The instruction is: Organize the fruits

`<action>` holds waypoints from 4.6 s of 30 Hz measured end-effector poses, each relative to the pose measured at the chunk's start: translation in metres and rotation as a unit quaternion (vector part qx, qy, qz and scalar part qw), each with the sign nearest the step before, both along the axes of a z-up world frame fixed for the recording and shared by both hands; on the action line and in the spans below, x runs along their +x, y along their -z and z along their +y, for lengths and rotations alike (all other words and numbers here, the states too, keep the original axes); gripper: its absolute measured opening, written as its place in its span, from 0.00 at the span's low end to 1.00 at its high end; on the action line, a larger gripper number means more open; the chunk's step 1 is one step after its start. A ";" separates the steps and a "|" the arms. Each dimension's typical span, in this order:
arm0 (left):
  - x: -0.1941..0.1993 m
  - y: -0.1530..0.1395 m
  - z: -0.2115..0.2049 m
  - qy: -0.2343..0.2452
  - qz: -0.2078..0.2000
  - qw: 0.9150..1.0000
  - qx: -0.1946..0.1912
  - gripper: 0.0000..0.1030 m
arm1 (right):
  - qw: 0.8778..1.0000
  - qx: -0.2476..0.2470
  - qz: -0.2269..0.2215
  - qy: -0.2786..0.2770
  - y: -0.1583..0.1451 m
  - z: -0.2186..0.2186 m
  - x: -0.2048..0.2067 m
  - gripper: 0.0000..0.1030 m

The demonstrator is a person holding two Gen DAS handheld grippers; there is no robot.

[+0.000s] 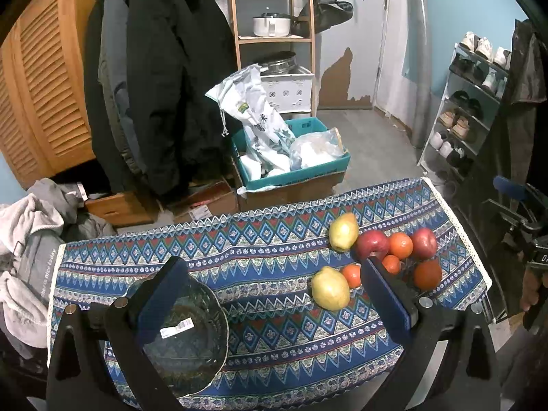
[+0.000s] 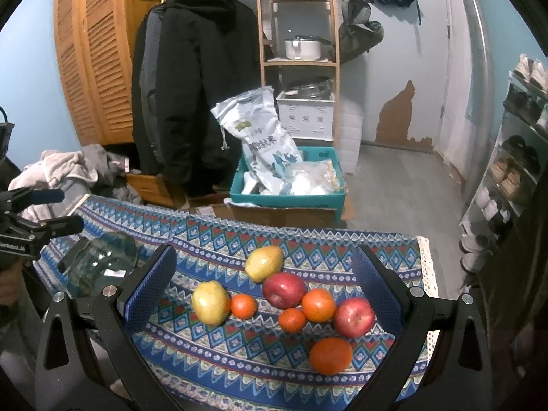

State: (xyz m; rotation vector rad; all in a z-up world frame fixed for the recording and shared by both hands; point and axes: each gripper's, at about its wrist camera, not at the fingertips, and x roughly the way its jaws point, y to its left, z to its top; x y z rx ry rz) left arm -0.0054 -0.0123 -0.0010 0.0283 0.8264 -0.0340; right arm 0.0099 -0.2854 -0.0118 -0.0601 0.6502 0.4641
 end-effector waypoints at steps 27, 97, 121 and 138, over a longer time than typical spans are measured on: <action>0.002 0.004 0.002 -0.004 0.005 1.000 -0.007 0.99 | 1.000 -0.003 0.005 -0.004 -0.002 0.001 0.001 0.97; 0.072 0.143 -0.078 0.072 0.178 0.981 0.022 0.99 | 0.972 -0.080 0.212 0.067 0.148 -0.059 0.064 0.97; 0.119 0.240 -0.101 0.071 0.263 0.962 0.014 0.88 | 0.944 -0.094 0.313 0.054 0.232 -0.062 0.076 0.80; 0.114 0.230 -0.084 0.089 0.241 0.964 -0.061 0.66 | 0.943 -0.097 0.316 0.042 0.241 -0.047 0.080 0.68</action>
